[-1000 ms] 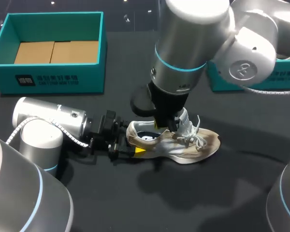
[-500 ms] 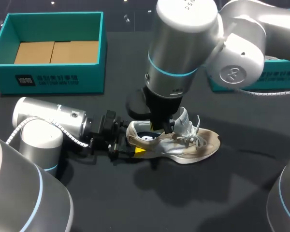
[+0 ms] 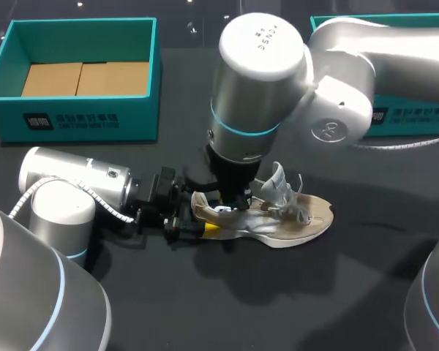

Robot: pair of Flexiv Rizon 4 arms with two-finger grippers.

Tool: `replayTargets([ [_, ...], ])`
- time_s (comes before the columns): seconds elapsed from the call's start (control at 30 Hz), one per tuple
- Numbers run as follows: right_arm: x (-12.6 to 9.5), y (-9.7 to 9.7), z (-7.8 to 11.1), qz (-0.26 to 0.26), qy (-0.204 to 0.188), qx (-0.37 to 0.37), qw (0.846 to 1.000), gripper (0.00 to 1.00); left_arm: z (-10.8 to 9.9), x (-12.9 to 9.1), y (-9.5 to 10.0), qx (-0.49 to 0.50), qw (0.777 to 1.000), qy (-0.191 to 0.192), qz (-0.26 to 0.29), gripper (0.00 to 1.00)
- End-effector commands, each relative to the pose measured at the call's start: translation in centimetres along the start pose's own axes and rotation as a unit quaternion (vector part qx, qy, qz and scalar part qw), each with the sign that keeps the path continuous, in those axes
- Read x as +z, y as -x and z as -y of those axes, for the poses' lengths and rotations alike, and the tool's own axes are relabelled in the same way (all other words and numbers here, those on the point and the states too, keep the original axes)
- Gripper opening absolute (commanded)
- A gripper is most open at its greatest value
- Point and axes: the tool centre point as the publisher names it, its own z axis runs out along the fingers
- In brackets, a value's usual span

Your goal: Take the shoe out of the shoebox, open the shoe tongue, remove and reinsert the insole, then place the shoe into the shoebox

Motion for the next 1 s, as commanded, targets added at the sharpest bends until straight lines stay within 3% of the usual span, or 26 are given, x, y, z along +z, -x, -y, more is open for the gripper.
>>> replayTargets([
  [0.03,1.7,0.7,-0.2,0.000,0.000,0.002,1.000,0.00,-0.4,0.4,-0.2,0.000,1.000,0.001,0.001,0.00],
  [0.6,6.1,1.2,1.6,0.010,-0.001,0.031,0.999,0.00,-0.4,0.4,-0.2,0.000,1.000,0.001,0.001,0.00],
  [1.0,6.5,0.6,4.5,0.007,-0.011,0.098,0.995,0.00,-0.4,0.4,-0.2,0.000,1.000,0.001,0.001,0.00],
])
